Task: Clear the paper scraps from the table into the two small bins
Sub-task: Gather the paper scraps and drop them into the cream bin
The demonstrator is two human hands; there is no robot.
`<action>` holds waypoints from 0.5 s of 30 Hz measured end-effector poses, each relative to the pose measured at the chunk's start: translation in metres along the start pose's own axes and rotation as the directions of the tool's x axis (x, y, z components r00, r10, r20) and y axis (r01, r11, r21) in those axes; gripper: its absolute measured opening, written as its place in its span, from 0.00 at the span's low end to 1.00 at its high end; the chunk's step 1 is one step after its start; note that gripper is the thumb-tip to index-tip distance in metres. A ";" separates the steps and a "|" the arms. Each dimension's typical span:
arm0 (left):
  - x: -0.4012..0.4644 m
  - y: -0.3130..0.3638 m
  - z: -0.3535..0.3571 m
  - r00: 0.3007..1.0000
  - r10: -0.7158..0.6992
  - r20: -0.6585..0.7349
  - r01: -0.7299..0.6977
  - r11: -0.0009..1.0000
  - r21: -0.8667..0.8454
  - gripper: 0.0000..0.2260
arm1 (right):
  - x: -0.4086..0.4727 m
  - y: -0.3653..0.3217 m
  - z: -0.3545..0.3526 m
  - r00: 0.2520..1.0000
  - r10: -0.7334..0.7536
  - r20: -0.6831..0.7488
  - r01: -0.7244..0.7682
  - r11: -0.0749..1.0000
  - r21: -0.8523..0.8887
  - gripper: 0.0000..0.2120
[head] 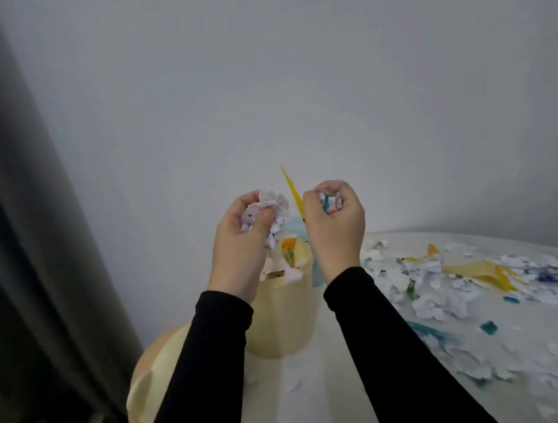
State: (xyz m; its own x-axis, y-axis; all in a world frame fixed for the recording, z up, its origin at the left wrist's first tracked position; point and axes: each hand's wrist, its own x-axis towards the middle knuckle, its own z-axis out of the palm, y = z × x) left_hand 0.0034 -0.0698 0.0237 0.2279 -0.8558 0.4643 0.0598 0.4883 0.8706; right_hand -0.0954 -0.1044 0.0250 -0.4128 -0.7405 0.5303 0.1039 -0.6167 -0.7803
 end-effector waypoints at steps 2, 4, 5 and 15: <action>0.011 0.000 -0.003 1.000 0.018 -0.015 -0.019 1.000 -0.012 0.07 | 0.006 0.003 0.010 1.000 -0.009 0.015 0.009 1.000 0.011 0.07; 0.020 -0.004 -0.005 0.999 0.030 -0.017 -0.030 1.000 0.001 0.07 | 0.009 0.011 0.017 0.998 -0.009 0.057 0.010 1.000 -0.012 0.06; 0.022 -0.006 -0.005 1.000 0.022 -0.015 -0.022 1.000 0.017 0.06 | 0.010 0.015 0.019 0.996 -0.006 0.092 0.010 0.999 -0.041 0.05; 0.027 -0.009 -0.017 0.997 -0.076 0.031 0.051 0.872 0.487 0.10 | 0.002 0.034 0.016 0.912 0.053 0.406 0.107 0.926 -0.363 0.05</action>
State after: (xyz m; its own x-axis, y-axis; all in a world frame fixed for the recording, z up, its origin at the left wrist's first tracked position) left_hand 0.0256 -0.0946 0.0255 0.1924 -0.8952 0.4020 -0.4096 0.2990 0.8619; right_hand -0.0783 -0.1311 0.0046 -0.0040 -0.8170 0.5766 -0.2761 -0.5533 -0.7859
